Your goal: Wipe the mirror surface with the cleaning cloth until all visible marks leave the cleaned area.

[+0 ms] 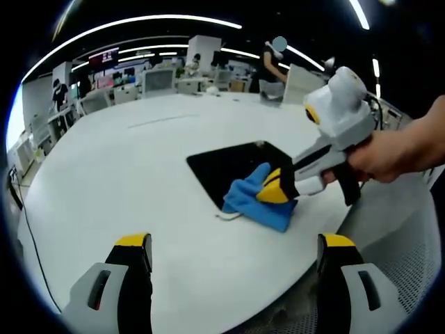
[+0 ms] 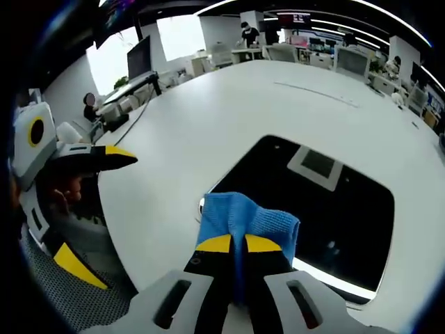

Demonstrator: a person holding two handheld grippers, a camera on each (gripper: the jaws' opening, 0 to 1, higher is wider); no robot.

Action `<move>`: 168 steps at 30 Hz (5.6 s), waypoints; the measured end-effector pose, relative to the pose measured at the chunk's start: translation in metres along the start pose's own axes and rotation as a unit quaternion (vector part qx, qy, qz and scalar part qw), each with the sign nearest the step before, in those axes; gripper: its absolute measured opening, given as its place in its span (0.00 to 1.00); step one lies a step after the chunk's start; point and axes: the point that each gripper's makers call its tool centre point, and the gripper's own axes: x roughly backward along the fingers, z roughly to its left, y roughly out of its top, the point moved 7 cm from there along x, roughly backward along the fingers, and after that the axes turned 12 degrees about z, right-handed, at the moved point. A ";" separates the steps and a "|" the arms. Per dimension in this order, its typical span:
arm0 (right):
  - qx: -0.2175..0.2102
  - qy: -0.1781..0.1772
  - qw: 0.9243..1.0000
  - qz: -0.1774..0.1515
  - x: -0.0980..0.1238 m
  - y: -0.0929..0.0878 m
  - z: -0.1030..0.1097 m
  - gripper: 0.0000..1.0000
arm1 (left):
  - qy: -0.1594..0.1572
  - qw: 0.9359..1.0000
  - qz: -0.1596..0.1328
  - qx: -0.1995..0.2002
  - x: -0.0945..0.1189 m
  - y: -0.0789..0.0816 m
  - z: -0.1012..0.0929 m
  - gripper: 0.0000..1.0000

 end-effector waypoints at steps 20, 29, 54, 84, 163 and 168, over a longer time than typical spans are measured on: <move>0.008 0.004 1.000 0.006 0.002 -0.001 -0.002 0.00 | 0.003 1.000 0.003 0.000 0.000 0.000 0.000 1.00; 0.003 0.012 1.000 0.005 0.005 -0.005 -0.009 0.00 | 0.005 1.000 0.002 0.002 0.000 0.000 0.001 1.00; -0.011 0.013 1.000 0.007 0.013 -0.016 -0.024 0.00 | 0.009 1.000 0.005 0.001 0.000 -0.001 0.002 0.99; -0.025 0.009 1.000 0.015 0.022 -0.028 -0.040 0.00 | 0.015 1.000 0.006 -0.002 0.000 -0.001 0.002 0.99; -0.080 -0.015 0.996 0.030 -0.001 0.028 -0.081 0.00 | 0.016 1.000 0.009 0.000 0.001 -0.001 0.003 0.99; -0.081 -0.018 0.996 0.029 -0.003 0.033 -0.087 0.00 | 0.017 1.000 0.010 -0.001 0.001 -0.001 0.002 0.99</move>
